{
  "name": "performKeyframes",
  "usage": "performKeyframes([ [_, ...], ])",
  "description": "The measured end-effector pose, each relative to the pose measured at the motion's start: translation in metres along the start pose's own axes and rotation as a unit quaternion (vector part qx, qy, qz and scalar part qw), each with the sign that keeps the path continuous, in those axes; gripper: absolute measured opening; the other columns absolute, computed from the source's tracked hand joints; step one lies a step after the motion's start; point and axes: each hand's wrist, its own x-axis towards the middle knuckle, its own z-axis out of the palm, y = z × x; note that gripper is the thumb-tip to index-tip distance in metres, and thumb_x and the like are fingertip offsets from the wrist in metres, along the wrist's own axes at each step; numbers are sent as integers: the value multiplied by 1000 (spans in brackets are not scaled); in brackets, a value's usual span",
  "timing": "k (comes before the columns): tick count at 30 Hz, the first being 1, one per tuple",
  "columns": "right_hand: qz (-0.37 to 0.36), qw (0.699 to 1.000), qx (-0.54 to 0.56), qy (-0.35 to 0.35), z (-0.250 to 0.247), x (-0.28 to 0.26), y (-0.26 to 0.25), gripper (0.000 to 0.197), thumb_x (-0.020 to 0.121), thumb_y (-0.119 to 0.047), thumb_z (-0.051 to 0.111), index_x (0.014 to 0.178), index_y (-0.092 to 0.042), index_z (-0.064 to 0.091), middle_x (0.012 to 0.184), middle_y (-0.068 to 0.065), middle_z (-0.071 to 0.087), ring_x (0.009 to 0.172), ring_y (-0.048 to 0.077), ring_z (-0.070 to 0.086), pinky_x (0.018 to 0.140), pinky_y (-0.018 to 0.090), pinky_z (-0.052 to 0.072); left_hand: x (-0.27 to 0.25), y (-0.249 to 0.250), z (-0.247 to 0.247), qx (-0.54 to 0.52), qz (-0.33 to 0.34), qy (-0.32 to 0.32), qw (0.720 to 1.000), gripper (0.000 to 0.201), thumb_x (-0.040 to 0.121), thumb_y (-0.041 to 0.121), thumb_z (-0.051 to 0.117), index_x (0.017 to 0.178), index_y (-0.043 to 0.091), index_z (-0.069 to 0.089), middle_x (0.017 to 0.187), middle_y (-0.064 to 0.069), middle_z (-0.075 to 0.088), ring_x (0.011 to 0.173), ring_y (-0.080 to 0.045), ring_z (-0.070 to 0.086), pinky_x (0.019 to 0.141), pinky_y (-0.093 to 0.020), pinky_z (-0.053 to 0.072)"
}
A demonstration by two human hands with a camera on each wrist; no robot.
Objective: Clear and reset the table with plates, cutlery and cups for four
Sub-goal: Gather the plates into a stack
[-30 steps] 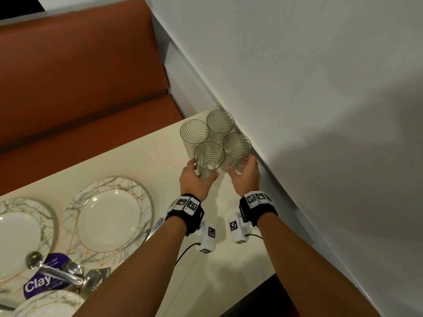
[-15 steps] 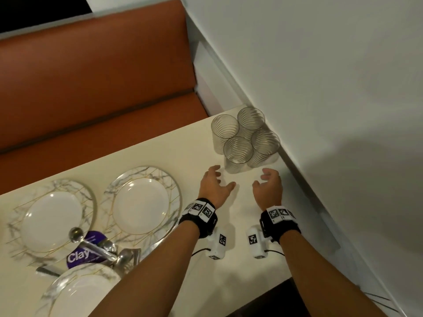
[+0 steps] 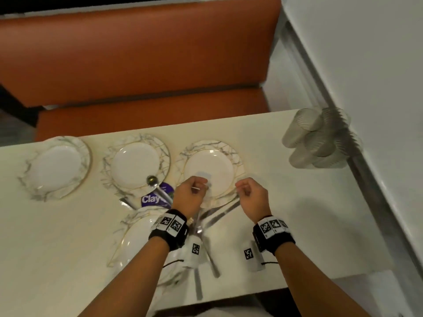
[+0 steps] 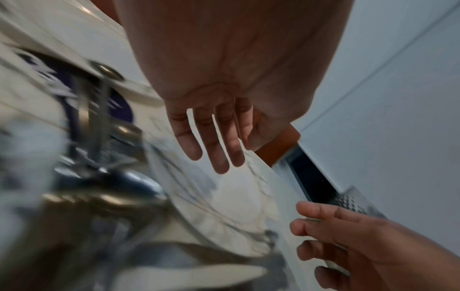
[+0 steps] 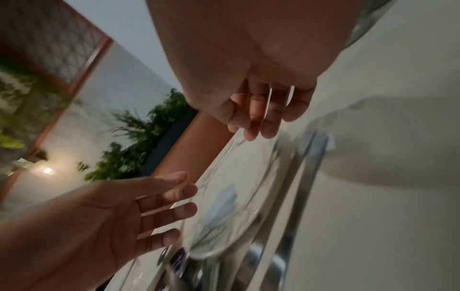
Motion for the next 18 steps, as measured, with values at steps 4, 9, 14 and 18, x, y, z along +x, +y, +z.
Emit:
performKeyframes([
  [4, -26, 996, -10, -85, 60, -25, -42, 15, 92, -5, 63, 94, -17, 70, 83, -7, 69, 73, 2, 63, 70, 12, 51, -19, -45, -70, -15, -17, 57, 998, 16, 95, 9, 66, 101, 22, 72, 91, -2, 76, 79, -4, 71, 77, -18, 57],
  [9, -41, 984, -82, -152, 130, -62, -79, 15, 91, -7, 61, 97, -18, 70, 95, -5, 69, 81, 6, 63, 72, 16, 51, -47, -98, -144, 7, -30, 89, 996, 13, 95, 13, 68, 102, 22, 72, 91, 5, 74, 80, -5, 67, 68, -4, 44],
  [14, -46, 939, -306, -151, 175, -82, -93, 33, 82, -37, 72, 109, -20, 63, 105, 2, 61, 95, 24, 60, 88, 42, 54, -67, -137, -194, -2, -55, 97, 994, 14, 94, 16, 66, 103, 23, 74, 95, 6, 75, 85, -8, 69, 73, -10, 48],
  [18, -4, 927, -352, -132, 188, -91, -100, 39, 81, -40, 72, 113, -20, 63, 111, 3, 66, 105, 26, 62, 98, 44, 50, -78, -157, -224, -28, -61, 90, 994, 15, 93, 17, 66, 102, 26, 74, 98, 2, 77, 90, -17, 72, 87, -29, 58],
])
